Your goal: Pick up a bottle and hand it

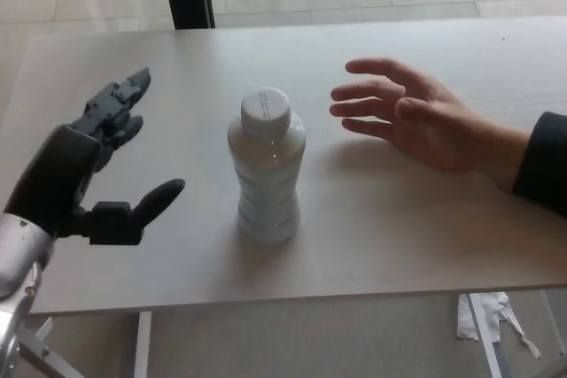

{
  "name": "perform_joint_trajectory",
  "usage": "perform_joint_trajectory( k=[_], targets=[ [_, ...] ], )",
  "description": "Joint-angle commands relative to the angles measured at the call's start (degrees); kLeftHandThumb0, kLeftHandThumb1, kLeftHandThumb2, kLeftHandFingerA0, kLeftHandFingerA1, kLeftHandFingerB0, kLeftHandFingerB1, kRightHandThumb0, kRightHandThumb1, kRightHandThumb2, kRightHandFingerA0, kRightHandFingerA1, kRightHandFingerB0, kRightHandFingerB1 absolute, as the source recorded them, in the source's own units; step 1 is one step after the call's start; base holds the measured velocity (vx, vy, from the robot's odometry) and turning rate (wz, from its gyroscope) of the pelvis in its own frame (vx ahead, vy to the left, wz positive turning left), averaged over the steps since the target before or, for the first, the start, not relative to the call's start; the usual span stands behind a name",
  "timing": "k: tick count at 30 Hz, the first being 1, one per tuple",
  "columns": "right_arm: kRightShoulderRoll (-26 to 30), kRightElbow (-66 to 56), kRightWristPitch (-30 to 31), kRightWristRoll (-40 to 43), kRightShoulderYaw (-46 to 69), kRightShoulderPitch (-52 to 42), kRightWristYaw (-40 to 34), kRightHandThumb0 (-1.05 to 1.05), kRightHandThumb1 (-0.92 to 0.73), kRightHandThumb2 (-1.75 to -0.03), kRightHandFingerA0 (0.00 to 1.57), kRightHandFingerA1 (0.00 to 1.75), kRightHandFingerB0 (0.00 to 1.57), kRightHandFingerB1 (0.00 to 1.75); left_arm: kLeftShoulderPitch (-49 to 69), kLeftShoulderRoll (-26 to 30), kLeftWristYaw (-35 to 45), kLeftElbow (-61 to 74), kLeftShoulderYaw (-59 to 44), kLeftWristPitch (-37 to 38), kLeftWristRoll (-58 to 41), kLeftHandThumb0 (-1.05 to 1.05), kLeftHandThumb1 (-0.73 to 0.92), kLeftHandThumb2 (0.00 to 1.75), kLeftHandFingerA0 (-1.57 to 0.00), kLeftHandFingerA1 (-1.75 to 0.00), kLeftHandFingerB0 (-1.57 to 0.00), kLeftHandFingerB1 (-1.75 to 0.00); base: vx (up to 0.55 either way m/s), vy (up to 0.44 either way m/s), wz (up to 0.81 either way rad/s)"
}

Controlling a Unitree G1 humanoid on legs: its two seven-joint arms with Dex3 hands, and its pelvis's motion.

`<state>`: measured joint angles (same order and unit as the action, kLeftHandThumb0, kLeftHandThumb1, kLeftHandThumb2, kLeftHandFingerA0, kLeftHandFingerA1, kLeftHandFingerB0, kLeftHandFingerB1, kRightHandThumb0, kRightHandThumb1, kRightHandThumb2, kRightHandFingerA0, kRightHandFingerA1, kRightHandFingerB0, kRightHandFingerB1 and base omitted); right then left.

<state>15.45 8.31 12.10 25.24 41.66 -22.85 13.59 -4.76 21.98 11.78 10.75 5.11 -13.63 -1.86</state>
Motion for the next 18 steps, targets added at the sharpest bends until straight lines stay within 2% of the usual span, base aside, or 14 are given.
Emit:
perform_joint_trajectory(
  k=[1, 4, 5, 6, 7, 9, 10, 11, 12, 13, 16, 17, 18],
  targets=[
    [1.2, -0.4, 1.4, 0.5, 0.1, -0.4, -0.5, -0.8, -0.4, -0.87, 0.42, 0.72, 0.35, 0.63, -1.3, -1.4, 0.5, -1.5, 3.0, -2.1, 3.0, -0.96, 0.54, 0.92, 0.0, -0.23, 0.0, 0.0, 0.0, 0.0, 0.0],
    [1.2, -0.1, 1.6, 1.1, 0.3, -0.3, -0.2, -0.85, -0.4, -0.88, 0.42, 0.73, 0.34, 0.62, -2.3, -1.9, 0.8, -2.5, 3.7, -2.4, 3.5, -0.96, 0.54, 0.92, 0.0, -0.23, 0.0, 0.0, 0.0, 0.0, 0.0],
    [1.1, -0.4, 1.4, 1.0, 0.2, -0.4, -0.3, -0.8, -0.54, -0.56, 0.41, 0.75, 0.37, 0.61, -3.9, -1.8, 1.1, -3.6, 5.0, -2.6, 4.7, -0.97, 0.55, 0.92, 0.0, -0.27, 0.0, 0.0, 0.0, 0.0, 0.0],
    [1.1, -0.5, 1.4, 0.8, 0.2, -0.5, -0.4, -0.82, -0.54, -0.58, 0.41, 0.75, 0.35, 0.6, -4.7, -1.8, 1.2, -4.2, 5.8, -2.7, 5.5, -0.97, 0.55, 0.93, 0.0, -0.28, 0.0, 0.0, 0.0, 0.0, 0.0],
    [1.1, -0.5, 1.5, 0.8, 0.2, -0.6, -0.4, -0.81, -0.41, -0.88, 0.42, 0.73, 0.33, 0.62, -5.2, -2.0, 1.1, -4.8, 6.3, -2.6, 5.9, -0.97, 0.55, 0.92, 0.0, -0.29, 0.0, 0.0, 0.0, 0.0, 0.0],
    [1.2, -0.3, 1.2, 0.9, 0.1, -0.5, 0.0, -0.79, -0.39, -0.87, 0.42, 0.72, 0.33, 0.62, -6.4, -2.4, 0.8, -5.5, 7.1, -2.9, 6.6, -0.98, 0.55, 0.93, 0.0, -0.3, 0.0, 0.0, 0.0, 0.0, 0.0],
    [1.1, -1.1, 1.6, 1.0, 0.1, -0.8, -0.2, -0.8, -0.54, -0.57, 0.42, 0.74, 0.36, 0.6, -7.2, -2.7, 0.7, -5.9, 7.5, -3.4, 6.9, -0.97, 0.55, 0.93, 0.0, -0.3, 0.0, 0.0, 0.0, 0.0, 0.0],
    [1.1, -1.4, 1.8, 1.0, 0.0, -0.9, -0.3, -0.8, -0.54, -0.57, 0.42, 0.74, 0.36, 0.6, -7.3, -2.8, 0.6, -6.0, 7.5, -3.5, 7.0, -0.97, 0.55, 0.93, 0.0, -0.3, 0.0, 0.0, 0.0, 0.0, 0.0],
    [1.2, -1.4, 1.6, 0.7, -0.2, -0.9, -0.2, -0.79, -0.4, -0.88, 0.42, 0.72, 0.33, 0.63, -7.7, -2.9, 0.5, -6.0, 7.7, -4.0, 7.2, -0.97, 0.55, 0.93, 0.0, -0.3, 0.0, 0.0, 0.0, 0.0, 0.0],
    [1.3, -1.0, 1.4, 0.7, -0.3, -0.7, 0.0, -0.81, -0.55, -0.57, 0.41, 0.73, 0.35, 0.59, -8.5, -3.5, 0.2, -6.6, 8.0, -4.8, 7.7, -0.98, 0.55, 0.93, 0.0, -0.3, 0.0, 0.0, 0.0, 0.0, 0.0],
    [1.5, -1.2, 2.0, 0.9, -0.2, -0.2, -0.5, -0.81, -0.54, -0.57, 0.42, 0.73, 0.37, 0.6, -9.5, -4.8, -0.7, -7.8, 8.3, -6.0, 8.6, -0.98, 0.55, 0.94, 0.0, -0.29, 0.0, 0.0, 0.0, 0.0, 0.0],
    [1.5, -1.4, 2.3, 0.8, -0.3, -0.1, -0.9, -0.8, -0.39, -0.87, 0.42, 0.72, 0.37, 0.64, -9.6, -5.4, -1.4, -8.4, 8.5, -6.2, 9.3, -0.97, 0.55, 0.93, 0.0, -0.29, 0.0, 0.0, 0.0, 0.0, 0.0],
    [1.5, -1.7, 2.6, 0.8, -0.3, 0.0, -1.2, -0.8, -0.39, -0.87, 0.42, 0.72, 0.37, 0.64, -9.6, -5.8, -1.7, -8.8, 8.6, -6.1, 9.6, -0.97, 0.55, 0.93, 0.0, -0.29, 0.0, 0.0, 0.0, 0.0, 0.0]
  ],
)
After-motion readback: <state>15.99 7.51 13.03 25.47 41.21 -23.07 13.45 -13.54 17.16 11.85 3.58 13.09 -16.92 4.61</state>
